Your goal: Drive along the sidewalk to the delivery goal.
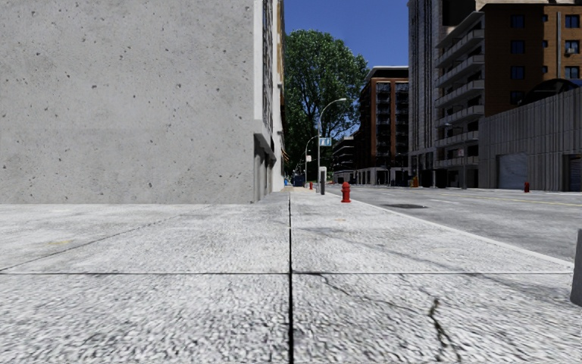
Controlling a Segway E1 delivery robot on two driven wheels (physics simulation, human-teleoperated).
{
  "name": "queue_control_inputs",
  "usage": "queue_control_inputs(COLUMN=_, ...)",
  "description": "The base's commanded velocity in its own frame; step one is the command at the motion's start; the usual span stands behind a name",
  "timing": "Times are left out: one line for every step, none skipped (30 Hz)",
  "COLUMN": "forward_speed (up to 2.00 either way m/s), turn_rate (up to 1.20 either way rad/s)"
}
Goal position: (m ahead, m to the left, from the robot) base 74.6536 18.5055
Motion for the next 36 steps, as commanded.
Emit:
queue_control_inputs(forward_speed=2.0, turn_rate=0.0)
queue_control_inputs(forward_speed=2.0, turn_rate=0.0)
queue_control_inputs(forward_speed=2.0, turn_rate=0.0)
queue_control_inputs(forward_speed=2.0, turn_rate=0.0)
queue_control_inputs(forward_speed=2.0, turn_rate=0.0)
queue_control_inputs(forward_speed=2.0, turn_rate=0.0)
queue_control_inputs(forward_speed=2.0, turn_rate=0.0)
queue_control_inputs(forward_speed=2.0, turn_rate=0.0)
queue_control_inputs(forward_speed=2.0, turn_rate=0.0)
queue_control_inputs(forward_speed=2.0, turn_rate=0.0)
queue_control_inputs(forward_speed=2.0, turn_rate=0.0)
queue_control_inputs(forward_speed=2.0, turn_rate=0.0)
queue_control_inputs(forward_speed=2.0, turn_rate=0.0)
queue_control_inputs(forward_speed=2.0, turn_rate=0.0)
queue_control_inputs(forward_speed=2.0, turn_rate=0.0)
queue_control_inputs(forward_speed=2.0, turn_rate=0.0)
queue_control_inputs(forward_speed=2.0, turn_rate=0.0)
queue_control_inputs(forward_speed=2.0, turn_rate=0.0)
queue_control_inputs(forward_speed=2.0, turn_rate=0.0)
queue_control_inputs(forward_speed=2.0, turn_rate=0.0)
queue_control_inputs(forward_speed=2.0, turn_rate=0.0)
queue_control_inputs(forward_speed=2.0, turn_rate=0.0)
queue_control_inputs(forward_speed=2.0, turn_rate=0.0)
queue_control_inputs(forward_speed=2.0, turn_rate=0.0)
queue_control_inputs(forward_speed=2.0, turn_rate=0.0)
queue_control_inputs(forward_speed=2.0, turn_rate=0.0)
queue_control_inputs(forward_speed=2.0, turn_rate=0.0)
queue_control_inputs(forward_speed=2.0, turn_rate=0.0)
queue_control_inputs(forward_speed=2.0, turn_rate=0.0)
queue_control_inputs(forward_speed=2.0, turn_rate=0.0)
queue_control_inputs(forward_speed=2.0, turn_rate=0.0)
queue_control_inputs(forward_speed=2.0, turn_rate=0.0)
queue_control_inputs(forward_speed=2.0, turn_rate=0.0)
queue_control_inputs(forward_speed=2.0, turn_rate=0.0)
queue_control_inputs(forward_speed=2.0, turn_rate=0.0)
queue_control_inputs(forward_speed=2.0, turn_rate=0.0)
